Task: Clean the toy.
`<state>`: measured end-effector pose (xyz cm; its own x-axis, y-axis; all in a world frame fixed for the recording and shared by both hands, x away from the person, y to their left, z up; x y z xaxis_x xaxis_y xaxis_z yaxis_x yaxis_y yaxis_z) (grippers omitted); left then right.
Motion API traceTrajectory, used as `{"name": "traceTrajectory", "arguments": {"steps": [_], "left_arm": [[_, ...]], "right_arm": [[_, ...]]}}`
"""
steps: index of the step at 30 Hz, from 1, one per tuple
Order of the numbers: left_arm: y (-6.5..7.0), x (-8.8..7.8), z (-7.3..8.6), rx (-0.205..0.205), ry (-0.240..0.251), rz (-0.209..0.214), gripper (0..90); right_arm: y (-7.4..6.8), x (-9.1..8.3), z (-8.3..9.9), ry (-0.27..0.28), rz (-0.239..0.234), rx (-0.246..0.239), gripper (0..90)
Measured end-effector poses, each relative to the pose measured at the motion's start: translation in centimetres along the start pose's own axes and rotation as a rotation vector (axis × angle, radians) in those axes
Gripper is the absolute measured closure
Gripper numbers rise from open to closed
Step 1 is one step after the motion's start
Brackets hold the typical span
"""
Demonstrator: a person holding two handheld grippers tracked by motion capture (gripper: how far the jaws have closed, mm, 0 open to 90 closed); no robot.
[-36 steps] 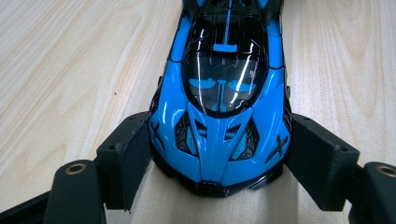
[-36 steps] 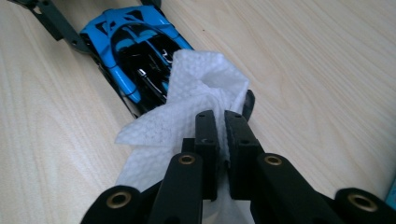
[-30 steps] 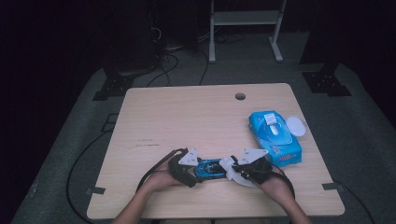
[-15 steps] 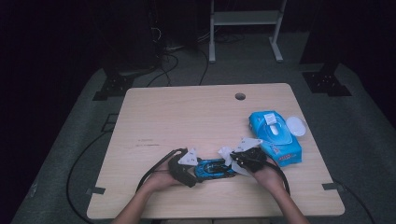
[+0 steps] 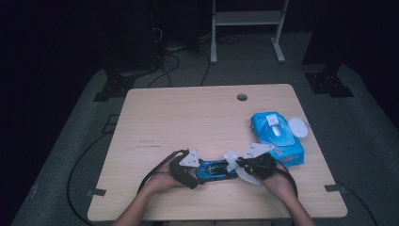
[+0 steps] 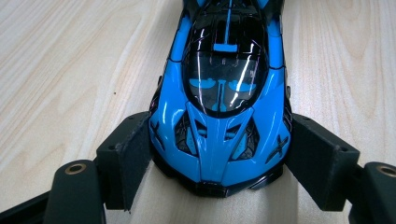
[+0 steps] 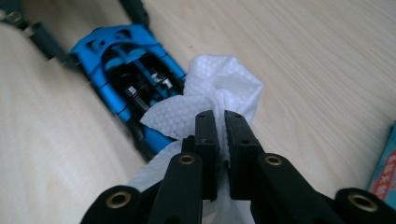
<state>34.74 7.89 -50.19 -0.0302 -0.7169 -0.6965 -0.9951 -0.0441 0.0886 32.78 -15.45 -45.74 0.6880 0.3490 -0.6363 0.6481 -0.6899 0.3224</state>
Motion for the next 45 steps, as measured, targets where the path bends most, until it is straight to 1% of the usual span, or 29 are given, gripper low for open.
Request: {"name": "traceTrajectory", "arguments": {"steps": [1, 3, 5, 6, 7, 9, 10, 11, 13, 15, 17, 19, 20, 21, 22, 24, 26, 27, 30, 31, 32, 33, 34, 36, 37, 41, 42, 45], "left_arm": [[0.0, 0.0, 0.0, 0.001, 0.000, 0.000, 25.8], [0.0, 0.0, 0.0, 0.002, -0.003, 0.000, 25.8], [0.0, 0.0, 0.0, 0.000, -0.008, -0.001, 25.7], [0.0, 0.0, 0.0, -0.002, -0.007, -0.002, 25.8], [0.0, 0.0, 0.0, -0.001, -0.005, -0.003, 25.7], [0.1, 0.0, 0.0, -0.003, 0.000, -0.004, 25.7], [0.1, 0.0, 0.0, -0.003, -0.002, -0.004, 25.8], [0.1, 0.0, 0.0, -0.001, -0.002, -0.002, 25.7], [0.0, 0.0, 0.0, -0.001, -0.001, -0.001, 25.7], [0.0, 0.0, 0.0, -0.001, -0.002, -0.001, 25.7], [0.1, 0.0, 0.0, -0.002, -0.004, -0.001, 25.7], [0.0, 0.0, 0.0, -0.001, -0.005, -0.001, 25.8], [0.0, 0.0, 0.0, 0.001, -0.004, -0.001, 25.8], [0.0, 0.0, 0.0, 0.003, -0.005, -0.001, 25.8], [0.0, 0.0, -0.1, 0.005, -0.011, 0.001, 25.8], [0.0, 0.0, 0.0, 0.002, -0.009, 0.002, 25.8], [0.0, 0.0, 0.0, 0.003, -0.004, 0.002, 25.8], [0.0, 0.0, 0.0, 0.005, -0.006, 0.003, 25.7], [0.0, 0.0, 0.0, 0.003, -0.011, 0.001, 25.7], [0.0, 0.0, 0.0, 0.001, -0.010, 0.001, 25.7], [0.0, 0.0, 0.0, 0.000, -0.010, 0.001, 25.7], [0.0, 0.0, 0.0, 0.000, -0.007, 0.002, 25.7], [0.0, 0.0, 0.0, 0.002, -0.006, 0.002, 25.7], [0.0, 0.0, 0.0, 0.005, -0.009, 0.000, 25.7], [0.0, 0.0, 0.0, 0.005, -0.007, 0.000, 25.7], [0.0, 0.1, 0.0, 0.003, -0.005, 0.002, 25.7], [0.0, 0.0, 0.0, 0.001, -0.004, 0.002, 25.7], [0.0, 0.0, 0.0, 0.002, -0.003, 0.002, 25.7]], "right_arm": [[-0.1, -0.3, 0.0, -0.003, -0.009, -0.010, 84.1], [-0.6, -0.2, 0.1, -0.014, -0.036, -0.020, 84.1], [-1.3, 0.4, 0.2, -0.035, -0.054, -0.033, 83.7], [-1.6, 0.7, 0.2, -0.044, -0.054, -0.046, 83.1], [-1.7, 0.8, 0.1, -0.038, -0.056, -0.051, 80.6], [-1.5, 0.6, -0.2, -0.031, -0.077, -0.042, 66.7], [-1.6, 0.4, -0.3, -0.018, -0.087, -0.045, 63.2], [-1.6, 0.2, -0.5, -0.001, -0.093, -0.057, 61.6], [-1.7, 0.1, -0.7, 0.019, -0.080, -0.078, 58.9], [-1.7, 0.5, -1.0, 0.016, -0.078, -0.085, 58.8], [-1.9, 1.3, -1.1, 0.006, -0.083, -0.082, 60.4], [-2.2, 2.1, -1.0, -0.007, -0.092, -0.088, 67.0], [-2.2, 2.1, -0.9, 0.003, -0.094, -0.084, 72.2], [-2.0, 2.0, -0.8, 0.007, -0.076, -0.084, 77.4], [-1.8, 1.9, -0.7, 0.008, -0.071, -0.078, 79.1], [-1.4, 1.5, -0.4, 0.008, -0.073, -0.049, 82.0], [-1.1, 1.1, 0.0, 0.000, -0.066, -0.047, 82.9], [-1.1, 1.0, 0.2, 0.001, -0.071, -0.046, 83.2], [-1.8, 1.1, 0.2, 0.015, -0.079, -0.044, 83.6], [-2.2, 1.3, 0.1, 0.017, -0.081, -0.051, 83.6], [-2.6, 1.5, -0.1, 0.020, -0.073, -0.073, 83.7], [-2.8, 1.6, -0.2, 0.020, -0.064, -0.091, 83.7], [-2.7, 1.5, -0.2, 0.023, -0.067, -0.095, 83.9], [-2.5, 1.3, 0.0, 0.023, -0.088, -0.084, 84.1], [-2.2, 1.1, 0.1, 0.019, -0.089, -0.081, 84.3], [-1.5, 0.8, 0.5, 0.012, -0.077, -0.057, 84.6], [-1.4, 0.8, 0.4, 0.013, -0.070, -0.063, 84.6], [-0.7, 0.2, -0.4, 0.045, -0.041, -0.038, 84.7]]}}
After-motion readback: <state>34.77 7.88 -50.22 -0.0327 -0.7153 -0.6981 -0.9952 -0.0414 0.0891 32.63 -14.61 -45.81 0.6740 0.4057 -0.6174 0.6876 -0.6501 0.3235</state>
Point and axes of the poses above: each handheld gripper's, and its own axes: x roughly forward along the jaws, z roughly out of its underside, y roughly to its right, the point moved 4 cm from there along x, roughly forward along the jaws, and after that the axes turned 14 degrees about z, right-handed, at the moved point
